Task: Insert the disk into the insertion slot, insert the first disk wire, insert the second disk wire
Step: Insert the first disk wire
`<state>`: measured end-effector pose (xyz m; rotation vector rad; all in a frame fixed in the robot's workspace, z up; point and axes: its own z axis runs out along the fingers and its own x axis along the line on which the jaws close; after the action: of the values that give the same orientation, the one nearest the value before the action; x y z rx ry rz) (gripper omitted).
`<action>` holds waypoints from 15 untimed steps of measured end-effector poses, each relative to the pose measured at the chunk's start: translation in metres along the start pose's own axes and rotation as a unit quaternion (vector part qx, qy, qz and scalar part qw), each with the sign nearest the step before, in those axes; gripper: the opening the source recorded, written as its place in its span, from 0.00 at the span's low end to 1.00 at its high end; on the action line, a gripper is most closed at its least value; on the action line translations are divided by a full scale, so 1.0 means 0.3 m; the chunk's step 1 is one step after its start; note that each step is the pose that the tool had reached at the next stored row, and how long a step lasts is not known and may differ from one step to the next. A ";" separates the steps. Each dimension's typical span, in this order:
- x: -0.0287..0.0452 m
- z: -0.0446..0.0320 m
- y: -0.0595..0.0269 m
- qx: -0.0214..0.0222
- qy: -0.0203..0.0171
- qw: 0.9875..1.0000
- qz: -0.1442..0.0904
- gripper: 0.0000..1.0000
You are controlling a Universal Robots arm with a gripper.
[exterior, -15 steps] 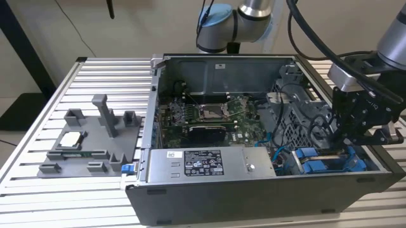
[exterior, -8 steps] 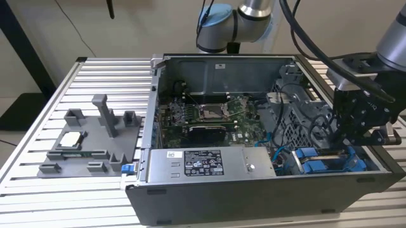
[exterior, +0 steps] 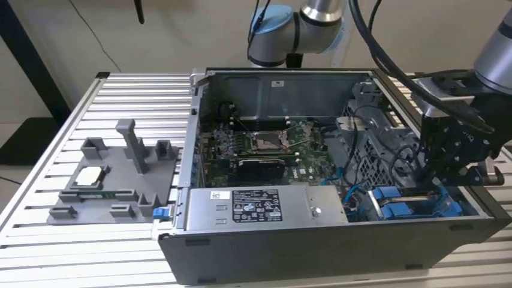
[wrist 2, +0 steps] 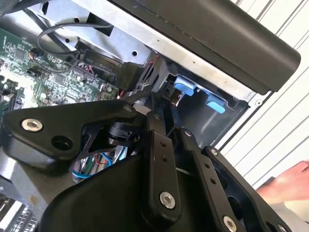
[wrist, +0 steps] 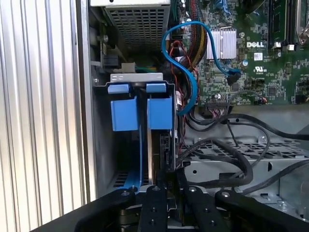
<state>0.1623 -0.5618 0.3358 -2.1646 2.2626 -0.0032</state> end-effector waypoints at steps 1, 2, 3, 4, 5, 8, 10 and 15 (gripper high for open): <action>0.000 0.005 0.000 0.000 0.000 1.000 0.001 0.19; 0.000 0.011 0.000 0.000 0.000 1.000 0.002 0.20; 0.000 0.018 0.000 0.000 0.000 1.000 0.002 0.26; 0.000 0.021 0.000 0.000 0.000 1.000 0.003 0.26; 0.000 0.021 0.000 0.000 0.000 1.000 0.003 0.26; 0.000 0.021 0.000 0.000 0.000 1.000 0.003 0.33; 0.000 0.017 0.000 -0.001 0.000 1.000 0.003 0.33; 0.000 -0.030 -0.001 -0.002 0.000 1.000 0.003 0.33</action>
<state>0.1624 -0.5618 0.3447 -2.1602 2.2712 0.0021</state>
